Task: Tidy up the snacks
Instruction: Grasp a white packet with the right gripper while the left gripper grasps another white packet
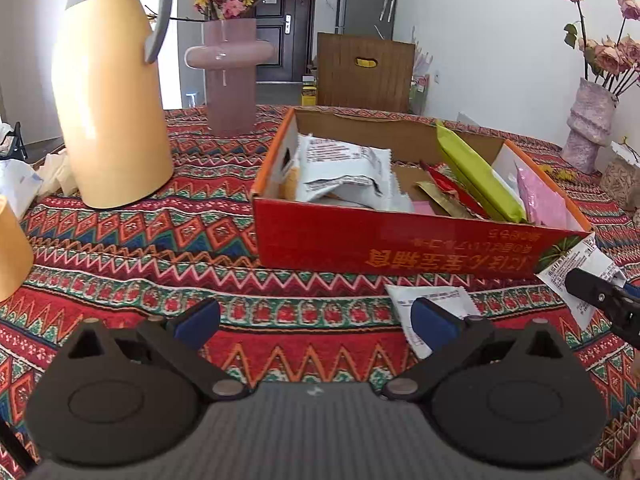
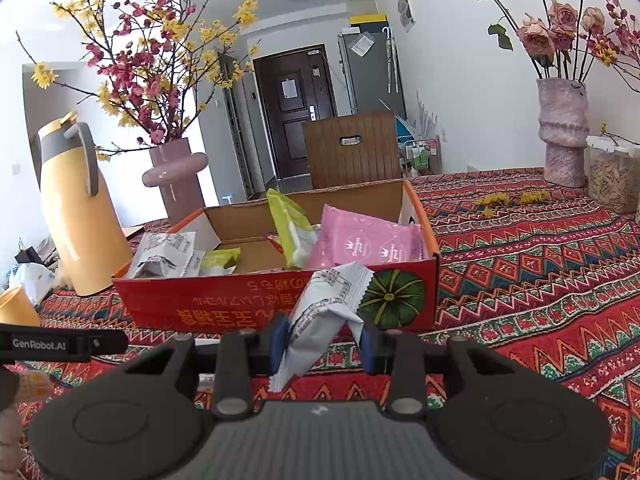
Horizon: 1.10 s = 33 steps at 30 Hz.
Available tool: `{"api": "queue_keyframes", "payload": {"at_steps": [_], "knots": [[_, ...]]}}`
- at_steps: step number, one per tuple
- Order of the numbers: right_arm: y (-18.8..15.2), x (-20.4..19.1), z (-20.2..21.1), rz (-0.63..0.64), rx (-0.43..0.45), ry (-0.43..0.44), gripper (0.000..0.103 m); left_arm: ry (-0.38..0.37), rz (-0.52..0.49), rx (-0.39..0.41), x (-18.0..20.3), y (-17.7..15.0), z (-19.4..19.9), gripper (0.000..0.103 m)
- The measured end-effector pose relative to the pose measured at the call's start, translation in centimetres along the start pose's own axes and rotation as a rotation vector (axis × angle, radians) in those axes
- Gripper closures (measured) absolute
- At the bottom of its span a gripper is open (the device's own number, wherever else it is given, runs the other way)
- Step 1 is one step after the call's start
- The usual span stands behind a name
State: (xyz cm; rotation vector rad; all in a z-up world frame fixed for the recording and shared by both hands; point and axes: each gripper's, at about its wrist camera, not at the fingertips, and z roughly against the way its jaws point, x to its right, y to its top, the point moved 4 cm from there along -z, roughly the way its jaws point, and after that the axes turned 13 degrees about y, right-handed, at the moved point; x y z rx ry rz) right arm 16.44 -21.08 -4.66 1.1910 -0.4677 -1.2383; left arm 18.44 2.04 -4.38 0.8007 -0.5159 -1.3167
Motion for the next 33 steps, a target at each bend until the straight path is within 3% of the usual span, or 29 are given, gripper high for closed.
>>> {"api": "queue_keyframes", "payload": {"at_steps": [14,31,33], "knots": [[-0.4,2.6,-0.3,-0.089,0.017,0.022,0.068,-0.024,-0.062,-0.106,7.5,-0.5,-2.0,0.0],[-0.6,3.3,-0.3,-0.136,0.022,0.031,0.068,0.034,-0.087,-0.146,9.8,-1.1,-4.1,0.0],[-0.6,3.3,-0.3,-0.138,0.02,0.029,0.068,0.029,-0.086,-0.142,9.8,-1.1,-4.0,0.005]]}}
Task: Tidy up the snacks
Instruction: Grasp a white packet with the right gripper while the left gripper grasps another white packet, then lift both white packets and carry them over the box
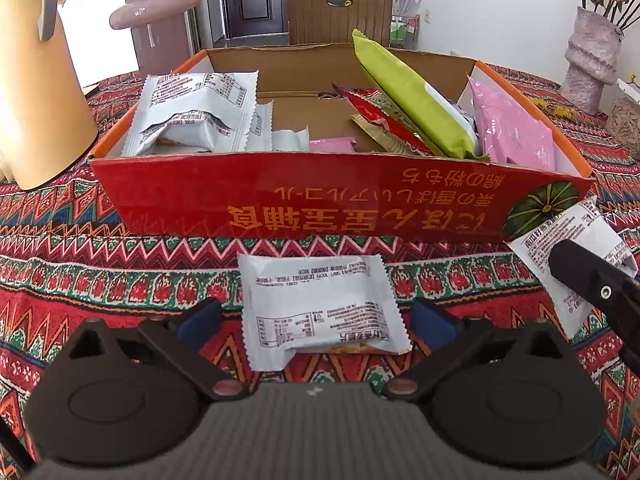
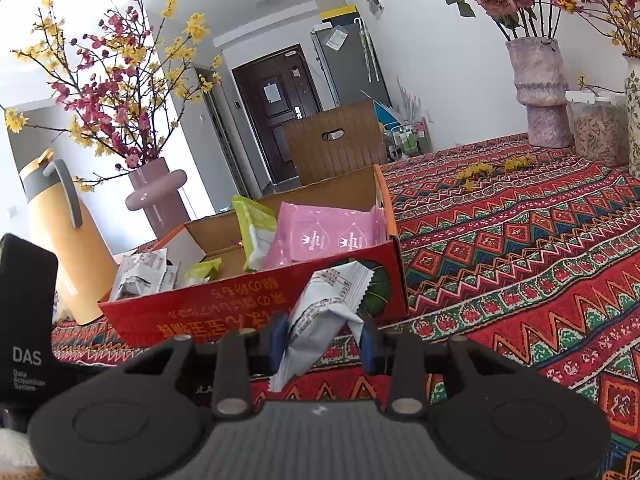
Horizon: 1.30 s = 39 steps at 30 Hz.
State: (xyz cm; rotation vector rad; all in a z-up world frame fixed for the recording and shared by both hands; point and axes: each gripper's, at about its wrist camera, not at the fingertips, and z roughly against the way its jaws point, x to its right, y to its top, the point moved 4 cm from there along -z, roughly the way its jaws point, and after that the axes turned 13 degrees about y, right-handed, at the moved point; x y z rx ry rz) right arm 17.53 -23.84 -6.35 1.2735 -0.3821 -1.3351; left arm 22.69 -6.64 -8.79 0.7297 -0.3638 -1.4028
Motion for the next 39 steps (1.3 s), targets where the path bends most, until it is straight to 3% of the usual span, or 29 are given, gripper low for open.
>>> {"api": "queue_keyframes", "payload": {"at_steps": [8,12,20,26,32,39], "knots": [[-0.1,-0.1,-0.2,0.004,-0.007,-0.01,0.068,-0.026,0.001,0.035,-0.5,0.1,0.9,0.047],[-0.2,-0.2,-0.2,0.013,-0.007,-0.011,0.068,-0.046,0.0,0.05,-0.8,-0.2,1.4,0.054],[0.5,-1.6,1.2,0.054,0.025,0.025,0.068,-0.083,0.009,0.173,-2.6,0.6,5.0,0.054],[3.3,-2.9,1.8,0.125,0.077,0.034,0.067,-0.074,0.043,0.311,-4.3,3.9,8.2,0.054],[7.2,-3.9,0.9,0.194,0.134,0.028,0.067,-0.039,0.08,0.367,-4.8,7.1,8.4,0.054],[10.6,-3.7,-3.0,0.181,0.168,0.007,0.067,-0.019,0.178,0.39,-6.1,9.8,6.4,0.054]]}}
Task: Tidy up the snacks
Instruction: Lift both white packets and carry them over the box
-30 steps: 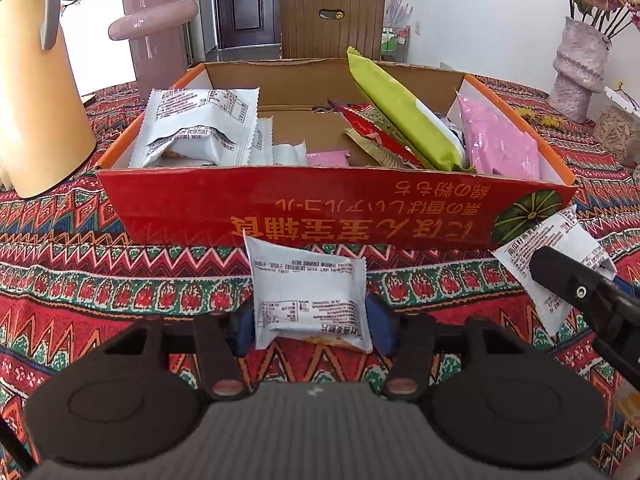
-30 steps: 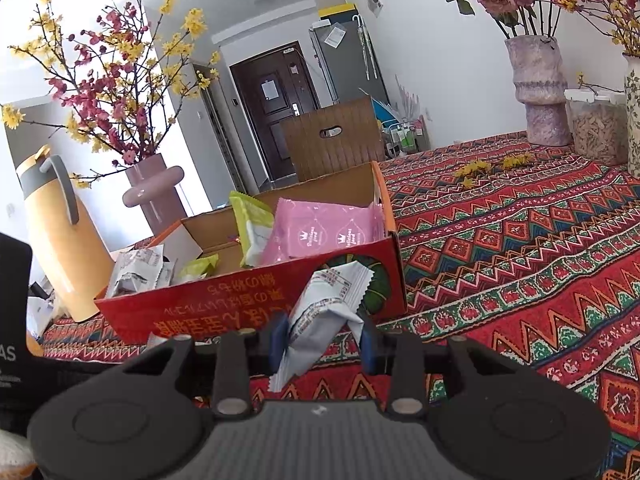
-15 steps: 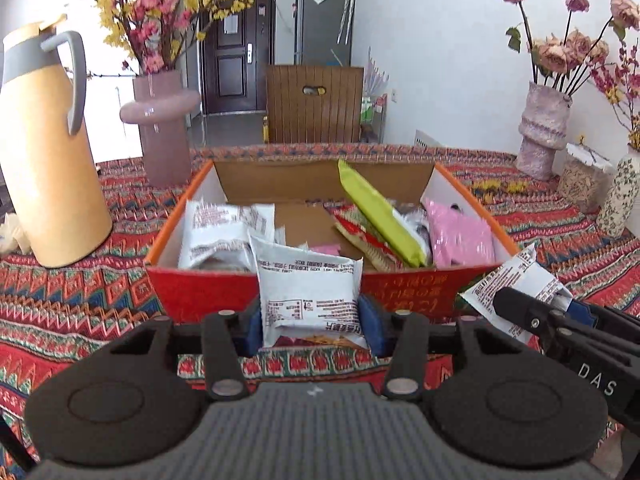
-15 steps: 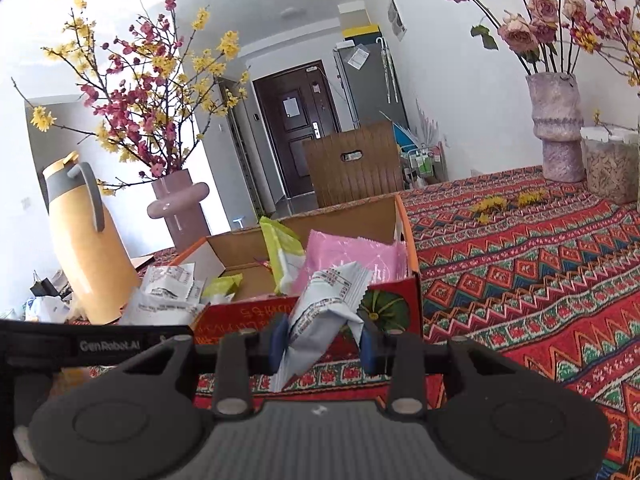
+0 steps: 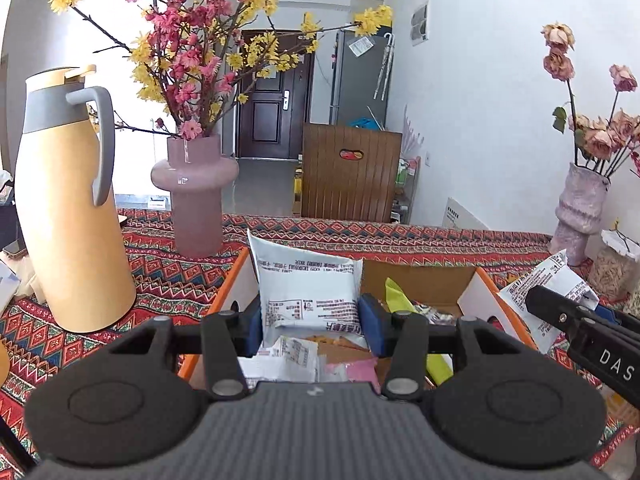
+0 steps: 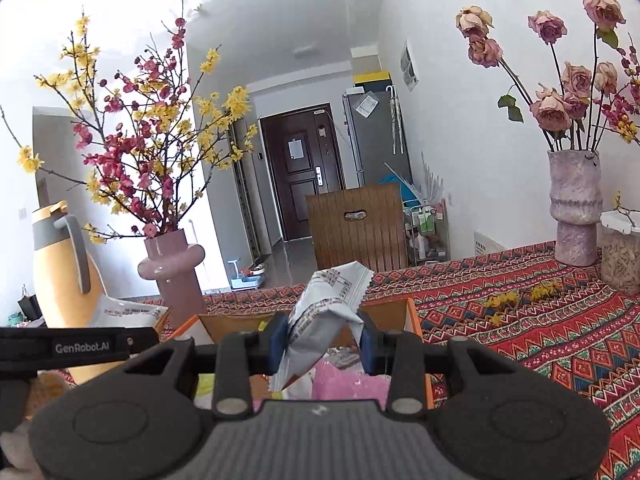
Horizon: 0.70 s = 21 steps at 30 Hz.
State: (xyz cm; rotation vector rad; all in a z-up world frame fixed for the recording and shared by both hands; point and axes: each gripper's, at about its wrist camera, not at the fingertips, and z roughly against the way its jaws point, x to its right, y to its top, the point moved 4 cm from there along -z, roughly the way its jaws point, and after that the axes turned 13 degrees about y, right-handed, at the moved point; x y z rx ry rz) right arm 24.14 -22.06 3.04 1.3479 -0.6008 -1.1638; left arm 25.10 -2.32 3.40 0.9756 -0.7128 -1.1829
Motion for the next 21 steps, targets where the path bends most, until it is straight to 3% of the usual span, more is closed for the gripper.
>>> {"api": "queue_keyframes", "payload": {"at_steps": [4,10,17,19,21], "knots": [[-0.3,0.6,-2.8,-0.01,0.011,-0.021,0.067,0.046,0.009,0.024,-0.3,0.1,-2.2,0.054],[-1.7,1.2,-4.4,-0.002,-0.017,-0.027,0.067,0.042,-0.002,0.003,-0.4,-1.3,-4.8,0.054],[-2.8,1.4,-5.1,-0.004,-0.066,-0.029,0.065,0.032,0.004,-0.018,-0.9,-1.8,-5.1,0.052],[-2.8,1.2,-4.9,0.004,-0.062,-0.029,0.057,0.033,0.011,-0.011,-1.1,-1.7,-4.9,0.047],[-2.8,1.0,-4.5,0.008,-0.056,-0.028,0.057,0.045,0.023,0.011,-1.3,-1.7,-4.4,0.021]]}}
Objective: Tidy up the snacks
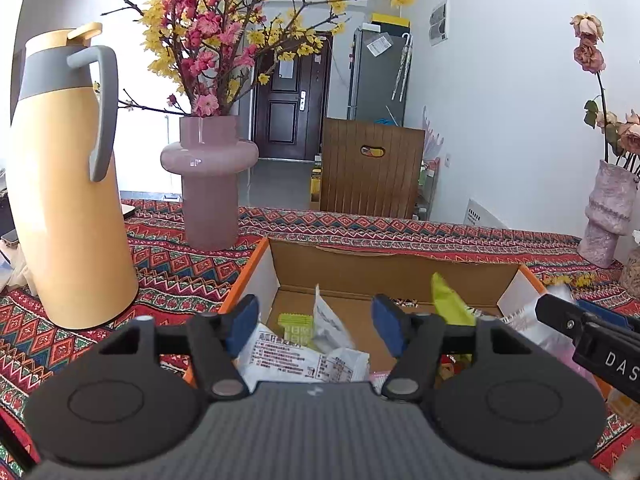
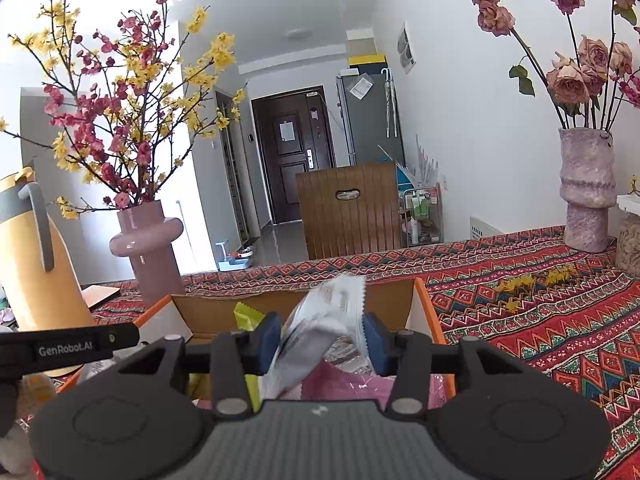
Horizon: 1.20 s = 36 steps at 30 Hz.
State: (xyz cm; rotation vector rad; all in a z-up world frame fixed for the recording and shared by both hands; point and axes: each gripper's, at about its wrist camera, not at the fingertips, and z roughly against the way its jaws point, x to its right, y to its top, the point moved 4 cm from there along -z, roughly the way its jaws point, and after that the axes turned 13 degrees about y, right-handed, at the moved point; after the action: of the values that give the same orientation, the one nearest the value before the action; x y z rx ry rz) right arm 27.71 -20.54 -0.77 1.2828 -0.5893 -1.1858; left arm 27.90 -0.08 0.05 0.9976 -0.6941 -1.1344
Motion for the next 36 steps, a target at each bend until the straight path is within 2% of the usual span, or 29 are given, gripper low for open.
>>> {"api": "queue_keyframes", "payload": {"at_steps": [2,4,5,8,19,28,36], "knots": [[0.0,0.0,0.3,-0.003,0.003,0.003,0.044,0.016,0.009,0.032,-0.3,0.2,0.6,0.015],[0.0,0.0,0.6,-0.002,0.016,-0.009,0.013,0.021,0.025,0.044,-0.5,0.4,1.0,0.004],[0.1,0.0,0.8,-0.002,0.025,-0.01,0.009,0.029,0.037,0.055,-0.7,0.4,1.1,0.0],[0.2,0.0,1.1,-0.009,0.038,-0.005,0.0,0.034,0.049,0.059,-0.9,0.5,1.2,0.0],[0.2,-0.3,1.5,-0.001,0.038,0.011,0.0,0.044,0.059,0.067,-1.2,0.9,1.9,0.0],[1.4,-2.8,5.5,0.067,0.084,0.043,0.0,0.015,0.055,0.13,-3.0,1.6,7.2,0.0],[-0.5,-4.3,10.0,0.081,0.052,0.052,0.0,-0.009,0.021,0.108,-5.0,-0.7,11.2,0.0]]}}
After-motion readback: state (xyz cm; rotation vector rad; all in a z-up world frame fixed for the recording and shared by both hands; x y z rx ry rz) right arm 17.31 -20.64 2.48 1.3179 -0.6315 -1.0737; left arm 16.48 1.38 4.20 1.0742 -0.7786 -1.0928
